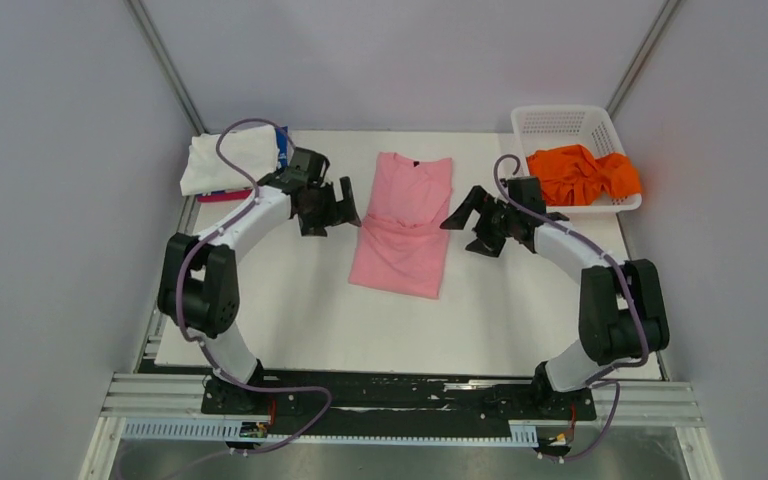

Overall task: Fold and stack the t-shirts
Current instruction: Grab one side of the 2/3 rectangular tshirt with both arms

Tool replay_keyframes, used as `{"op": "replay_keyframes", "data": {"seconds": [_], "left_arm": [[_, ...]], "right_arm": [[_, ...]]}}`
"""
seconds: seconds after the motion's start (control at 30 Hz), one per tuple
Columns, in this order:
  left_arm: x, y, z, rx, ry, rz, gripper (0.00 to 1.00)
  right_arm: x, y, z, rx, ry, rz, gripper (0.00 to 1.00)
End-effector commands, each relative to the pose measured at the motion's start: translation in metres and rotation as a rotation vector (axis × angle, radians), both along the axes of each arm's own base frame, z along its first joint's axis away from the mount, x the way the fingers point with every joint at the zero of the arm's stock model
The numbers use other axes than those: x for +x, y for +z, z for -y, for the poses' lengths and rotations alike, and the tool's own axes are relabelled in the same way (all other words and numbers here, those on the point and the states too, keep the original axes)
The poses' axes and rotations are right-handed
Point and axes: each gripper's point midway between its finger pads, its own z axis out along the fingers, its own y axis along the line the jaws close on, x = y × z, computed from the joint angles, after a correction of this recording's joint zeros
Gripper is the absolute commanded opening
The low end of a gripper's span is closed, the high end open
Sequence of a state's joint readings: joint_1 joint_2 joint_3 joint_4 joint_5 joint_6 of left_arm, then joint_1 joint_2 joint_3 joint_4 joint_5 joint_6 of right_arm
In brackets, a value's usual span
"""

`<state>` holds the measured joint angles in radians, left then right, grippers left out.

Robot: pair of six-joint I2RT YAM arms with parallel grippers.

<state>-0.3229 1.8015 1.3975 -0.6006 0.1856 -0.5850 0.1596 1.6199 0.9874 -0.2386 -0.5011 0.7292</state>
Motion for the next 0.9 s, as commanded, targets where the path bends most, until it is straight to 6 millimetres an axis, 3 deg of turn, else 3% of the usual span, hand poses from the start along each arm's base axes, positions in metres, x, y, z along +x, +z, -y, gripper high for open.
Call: {"op": "replay_keyframes", "data": {"seconds": [0.0, 0.03, 0.07, 0.2, 0.47, 0.77, 0.87], "left_arm": [[-0.059, 0.003, 0.014, -0.013, -0.072, 0.024, 1.00], [-0.066, 0.006, 0.017, -0.026, -0.084, 0.033, 1.00], [-0.082, -0.008, 0.019, -0.022, -0.094, -0.006, 1.00], [-0.099, -0.030, 0.019, -0.010, -0.087, -0.053, 0.96], [-0.112, -0.068, 0.022, 0.031, -0.116, -0.126, 0.75], [-0.120, -0.107, 0.013, 0.130, -0.083, -0.207, 0.52], [-0.123, -0.115, 0.012, 0.144, -0.088, -0.230, 0.43]], "right_arm": [[-0.052, -0.010, -0.010, -0.078, 0.099, 0.010, 1.00], [-0.063, -0.013, -0.015, -0.084, 0.113, 0.002, 1.00], [-0.073, -0.017, -0.020, -0.093, 0.127, -0.006, 0.99], [-0.097, -0.032, -0.037, -0.139, 0.147, -0.036, 0.91], [-0.105, -0.059, -0.045, -0.174, 0.143, -0.077, 0.59], [-0.115, -0.082, -0.055, -0.174, 0.181, -0.132, 0.52], [-0.118, -0.087, -0.058, -0.163, 0.196, -0.153, 0.42]]}}
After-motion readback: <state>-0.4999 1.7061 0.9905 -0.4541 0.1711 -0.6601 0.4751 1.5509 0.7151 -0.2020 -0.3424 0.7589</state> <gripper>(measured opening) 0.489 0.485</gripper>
